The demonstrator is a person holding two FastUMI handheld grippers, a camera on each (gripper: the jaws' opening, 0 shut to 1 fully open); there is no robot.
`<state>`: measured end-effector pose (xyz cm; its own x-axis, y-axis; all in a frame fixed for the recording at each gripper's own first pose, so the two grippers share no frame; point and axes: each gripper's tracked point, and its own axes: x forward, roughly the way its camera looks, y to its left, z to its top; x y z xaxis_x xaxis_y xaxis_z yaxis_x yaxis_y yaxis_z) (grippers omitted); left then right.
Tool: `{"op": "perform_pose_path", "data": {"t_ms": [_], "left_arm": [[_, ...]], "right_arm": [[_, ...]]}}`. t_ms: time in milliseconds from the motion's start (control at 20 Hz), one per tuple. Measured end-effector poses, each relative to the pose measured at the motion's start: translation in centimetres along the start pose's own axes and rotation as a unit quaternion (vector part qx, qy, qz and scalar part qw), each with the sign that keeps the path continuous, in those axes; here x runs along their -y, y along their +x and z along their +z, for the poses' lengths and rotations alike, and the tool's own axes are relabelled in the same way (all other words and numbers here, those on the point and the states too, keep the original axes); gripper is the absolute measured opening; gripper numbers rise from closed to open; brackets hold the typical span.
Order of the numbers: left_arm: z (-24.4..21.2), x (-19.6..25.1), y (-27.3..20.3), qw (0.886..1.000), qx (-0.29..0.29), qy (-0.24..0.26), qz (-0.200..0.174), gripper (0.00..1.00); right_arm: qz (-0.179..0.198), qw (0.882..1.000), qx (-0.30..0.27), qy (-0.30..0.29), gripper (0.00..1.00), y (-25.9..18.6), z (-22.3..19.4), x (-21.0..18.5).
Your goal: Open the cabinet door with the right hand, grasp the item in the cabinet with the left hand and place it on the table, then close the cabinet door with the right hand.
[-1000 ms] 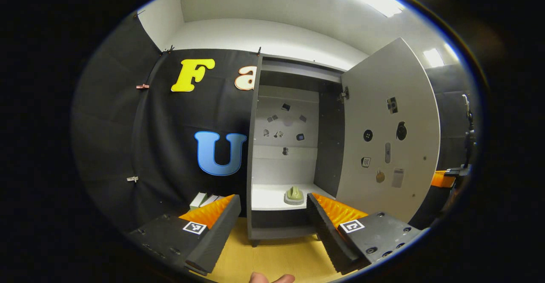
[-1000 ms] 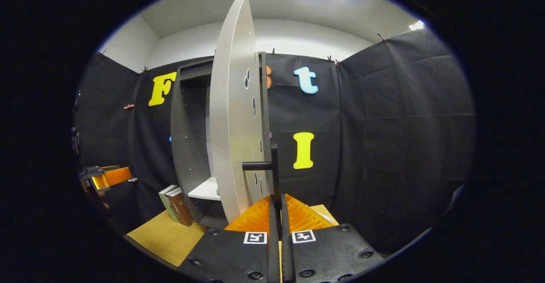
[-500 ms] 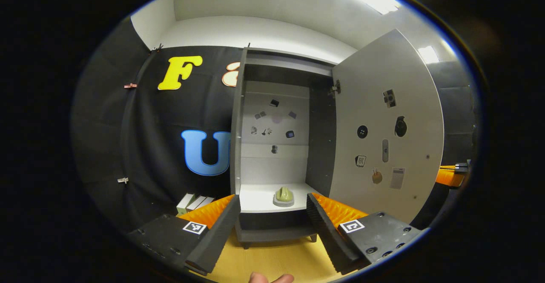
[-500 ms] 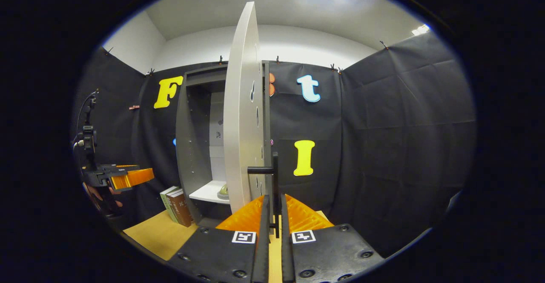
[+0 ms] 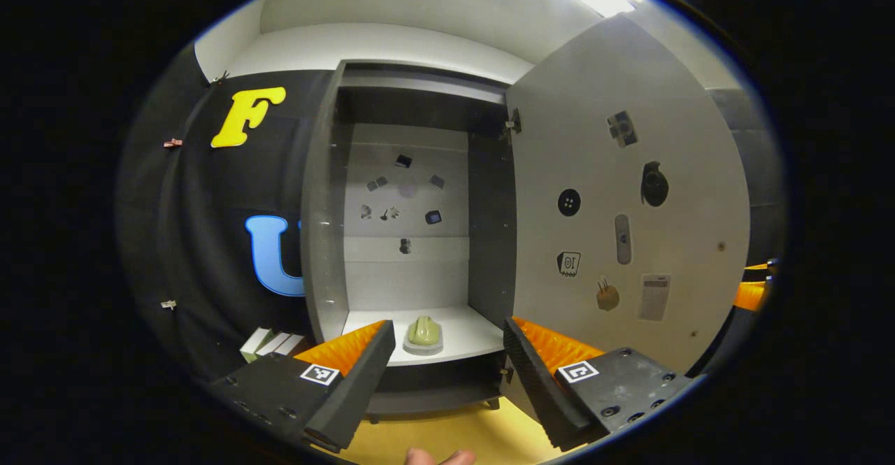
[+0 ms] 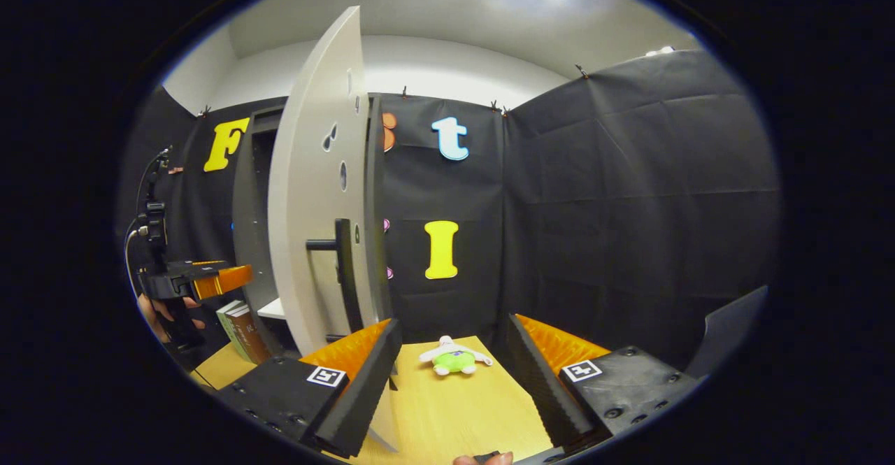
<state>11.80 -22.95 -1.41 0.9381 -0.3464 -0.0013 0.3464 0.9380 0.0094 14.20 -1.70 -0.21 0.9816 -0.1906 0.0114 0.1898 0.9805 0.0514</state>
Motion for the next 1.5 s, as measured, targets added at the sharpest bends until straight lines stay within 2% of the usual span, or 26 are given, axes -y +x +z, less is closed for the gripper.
{"op": "perform_pose_path", "data": {"t_ms": [100,200,350,450,500,750,850,1000,1100,1200,1300,1350,1400,1450,1500], "left_arm": [[-0.4,0.2,2.2,1.0,-0.004,0.011,-0.005,0.97],[-1.0,0.8,5.0,1.0,-0.008,0.019,-0.018,0.98],[-2.3,0.4,8.9,0.999,-0.021,0.031,-0.03,0.97],[-3.6,-0.8,11.5,0.999,-0.035,0.031,-0.022,0.99],[-4.3,-1.3,12.7,0.998,-0.044,0.029,-0.02,0.99],[-9.5,-4.5,18.6,0.992,-0.127,0.027,-0.003,0.94],[-11.4,-5.1,20.5,0.988,-0.154,0.031,-0.008,0.91],[-12.4,-5.6,22.9,0.986,-0.167,0.018,-0.008,0.89],[-12.5,-6.0,24.4,0.985,-0.169,0.033,-0.004,0.88],[-13.0,-6.3,25.7,0.982,-0.18,0.052,-0.006,0.84],[-13.9,-6.4,26.6,0.978,-0.198,0.061,-0.006,0.75],[-14.6,-6.6,26.9,0.975,-0.211,0.062,-0.002,0.66],[-14.9,-6.5,27.0,0.974,-0.217,0.062,-0.004,0.65],[-14.8,-6.4,27.2,0.974,-0.216,0.066,-0.007,0.54],[-14.9,-6.2,27.4,0.973,-0.219,0.076,-0.011,0.5]], "right_arm": [[-0.016,1.0,0.011,-0.02,0.97,0.4,0.1,1.2],[-0.02,0.999,-0.002,-0.039,0.97,0.2,-0.5,2.1],[-0.025,0.999,0.002,-0.035,0.97,0.2,-0.2,2.6],[-0.024,0.999,0.008,-0.029,0.93,0.6,-0.1,2.6],[-0.024,0.999,0.008,-0.028,0.97,0.8,-0.2,2.7],[-0.024,0.999,-0.004,-0.037,0.97,0.7,-0.7,3.6],[-0.024,0.999,-0.012,-0.042,0.97,0.7,-1.0,4.0],[-0.028,0.998,-0.026,-0.046,0.97,0.5,-1.6,4.5],[-0.033,0.998,-0.032,-0.05,0.97,0.3,-1.8,5.0],[-0.038,0.997,-0.038,-0.052,0.97,0.5,-2.2,5.3],[-0.043,0.997,-0.041,-0.053,0.97,0.6,-2.5,5.7],[-0.045,0.997,-0.042,-0.055,0.97,0.6,-2.5,6.0],[-0.047,0.996,-0.042,-0.057,0.97,0.6,-2.5,6.3],[-0.049,0.996,-0.043,-0.058,0.97,0.5,-2.5,6.6],[-0.051,0.996,-0.044,-0.058,0.97,0.5,-2.6,6.8]]}}
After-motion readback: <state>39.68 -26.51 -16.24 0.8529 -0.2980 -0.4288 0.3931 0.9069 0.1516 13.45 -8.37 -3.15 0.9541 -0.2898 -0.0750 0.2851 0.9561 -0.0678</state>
